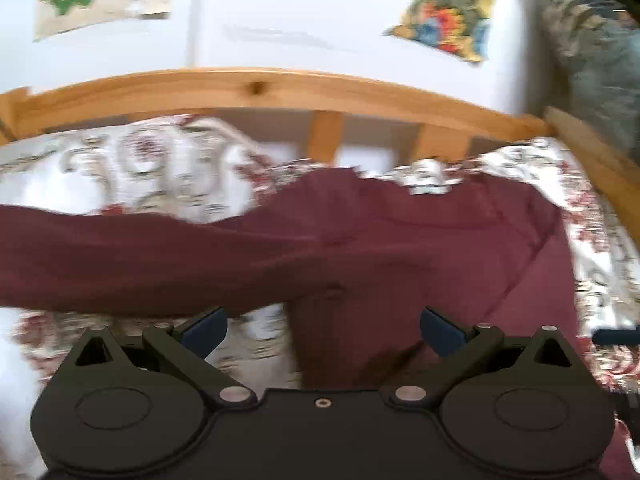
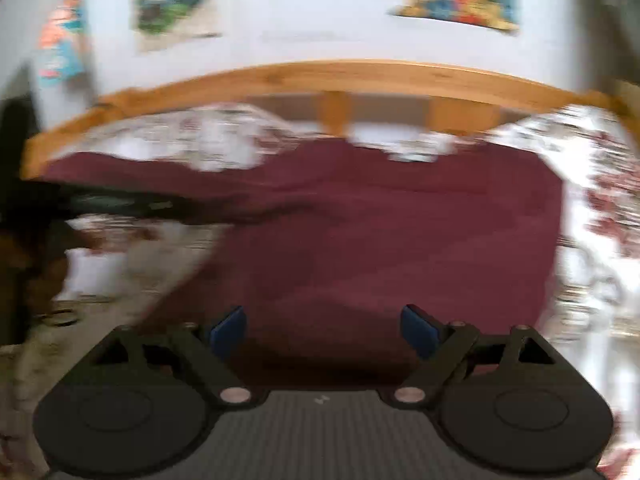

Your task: Fold small clothes

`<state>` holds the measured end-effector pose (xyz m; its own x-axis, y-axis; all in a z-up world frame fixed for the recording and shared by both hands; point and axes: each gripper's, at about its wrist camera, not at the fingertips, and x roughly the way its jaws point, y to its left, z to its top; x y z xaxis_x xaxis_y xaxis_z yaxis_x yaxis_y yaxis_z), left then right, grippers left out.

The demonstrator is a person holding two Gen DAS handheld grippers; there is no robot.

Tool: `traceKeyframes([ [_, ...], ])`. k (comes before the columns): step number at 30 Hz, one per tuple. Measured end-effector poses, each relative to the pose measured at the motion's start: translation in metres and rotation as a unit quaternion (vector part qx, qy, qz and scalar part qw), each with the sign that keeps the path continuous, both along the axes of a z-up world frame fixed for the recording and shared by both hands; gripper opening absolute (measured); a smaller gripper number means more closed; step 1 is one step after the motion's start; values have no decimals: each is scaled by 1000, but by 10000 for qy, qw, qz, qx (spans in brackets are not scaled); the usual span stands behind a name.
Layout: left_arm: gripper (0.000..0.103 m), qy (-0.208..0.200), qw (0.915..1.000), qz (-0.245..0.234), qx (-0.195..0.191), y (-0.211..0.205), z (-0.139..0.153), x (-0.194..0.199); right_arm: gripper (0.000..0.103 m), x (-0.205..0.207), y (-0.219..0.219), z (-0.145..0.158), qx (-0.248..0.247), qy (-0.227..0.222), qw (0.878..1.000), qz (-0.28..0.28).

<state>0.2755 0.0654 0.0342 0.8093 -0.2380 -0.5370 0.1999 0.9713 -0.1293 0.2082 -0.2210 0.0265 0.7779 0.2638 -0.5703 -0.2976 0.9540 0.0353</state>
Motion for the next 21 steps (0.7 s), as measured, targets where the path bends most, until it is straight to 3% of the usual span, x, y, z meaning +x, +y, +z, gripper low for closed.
traceKeyframes([
  [3, 102, -179, 9990, -393, 126, -21, -10, 6, 88, 20, -40, 4, -50, -99, 9976, -687],
  [6, 102, -122, 9965, -779, 259, -42, -15, 15, 81, 47, -79, 6, 9, -213, 9919, -1252],
  [10, 99, -85, 9933, -1105, 315, -65, -20, 20, 72, 90, -118, 2, 132, -206, 9856, -1672],
  [13, 83, -100, 9930, -1103, 417, -75, -25, 19, 58, 117, -140, -6, 364, -144, 9825, -1820],
  [14, 73, -42, 9925, -1128, 470, -77, -27, 18, 53, 122, -144, -8, 483, -120, 9817, -1840],
  [16, 62, 47, 9910, -1231, 521, -79, -32, 15, 28, 132, -153, -13, 729, -22, 9802, -1841],
  [19, 48, 120, 9888, -1359, 604, -76, -37, 1, 12, 133, -152, -13, 717, -90, 9817, -1763],
  [21, 37, 181, 9879, -1384, 675, -73, -41, -9, 9, 128, -147, -10, 586, -238, 9833, -1705],
])
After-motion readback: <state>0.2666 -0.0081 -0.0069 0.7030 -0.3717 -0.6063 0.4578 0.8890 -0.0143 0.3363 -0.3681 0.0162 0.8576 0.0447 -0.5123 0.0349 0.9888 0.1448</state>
